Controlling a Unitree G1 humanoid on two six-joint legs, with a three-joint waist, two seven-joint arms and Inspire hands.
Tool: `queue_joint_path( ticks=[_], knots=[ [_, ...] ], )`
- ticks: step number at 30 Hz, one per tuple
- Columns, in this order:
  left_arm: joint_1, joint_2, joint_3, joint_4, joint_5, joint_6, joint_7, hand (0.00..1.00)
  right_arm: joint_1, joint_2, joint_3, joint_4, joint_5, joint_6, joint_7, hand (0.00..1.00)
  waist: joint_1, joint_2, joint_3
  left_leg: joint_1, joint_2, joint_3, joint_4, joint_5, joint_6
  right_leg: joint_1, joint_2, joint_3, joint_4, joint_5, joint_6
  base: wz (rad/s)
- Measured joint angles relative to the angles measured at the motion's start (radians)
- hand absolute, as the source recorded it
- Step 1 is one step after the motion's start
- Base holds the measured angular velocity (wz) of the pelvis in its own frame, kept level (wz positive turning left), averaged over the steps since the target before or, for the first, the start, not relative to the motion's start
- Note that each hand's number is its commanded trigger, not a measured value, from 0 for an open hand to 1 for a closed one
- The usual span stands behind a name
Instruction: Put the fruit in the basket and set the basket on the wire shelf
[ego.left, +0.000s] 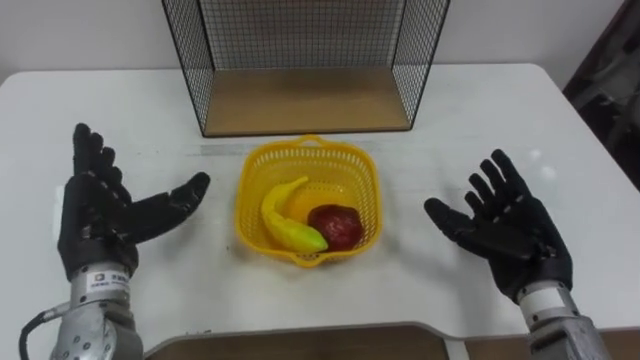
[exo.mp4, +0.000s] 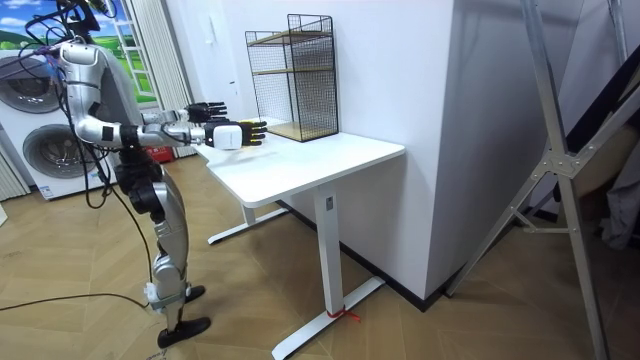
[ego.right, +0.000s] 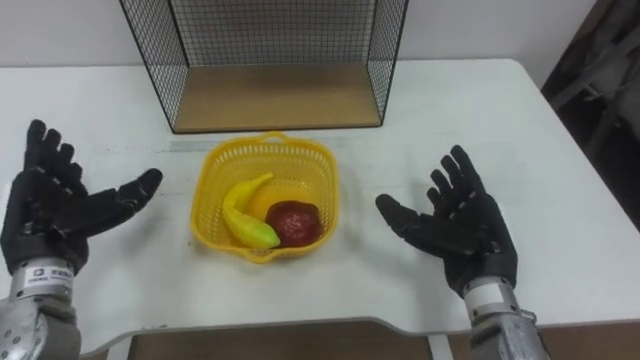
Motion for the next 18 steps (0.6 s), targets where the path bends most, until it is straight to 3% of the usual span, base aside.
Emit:
queue_joint_path(
  ticks=[5, 18],
  knots=[
    [0.000, -0.001, -0.040, 0.086, -0.006, 0.000, -0.016, 0.00, -0.021, 0.000, 0.028, 0.026, 0.000, -0.001, 0.009, 0.00, 0.002, 0.013, -0.0074, 0.003, 0.001, 0.000, 0.000, 0.000, 0.000, -0.002, 0.000, 0.004, 0.008, 0.000, 0.000, -0.02],
    [0.000, -0.021, -0.071, 0.119, -0.025, 0.016, -0.055, 0.00, -0.036, 0.006, 0.069, 0.048, -0.005, 0.000, 0.031, 0.00, 0.006, 0.012, -0.0065, -0.011, 0.002, 0.012, 0.002, 0.000, 0.000, -0.021, 0.001, 0.009, 0.018, 0.000, 0.000, -0.02]
  ],
)
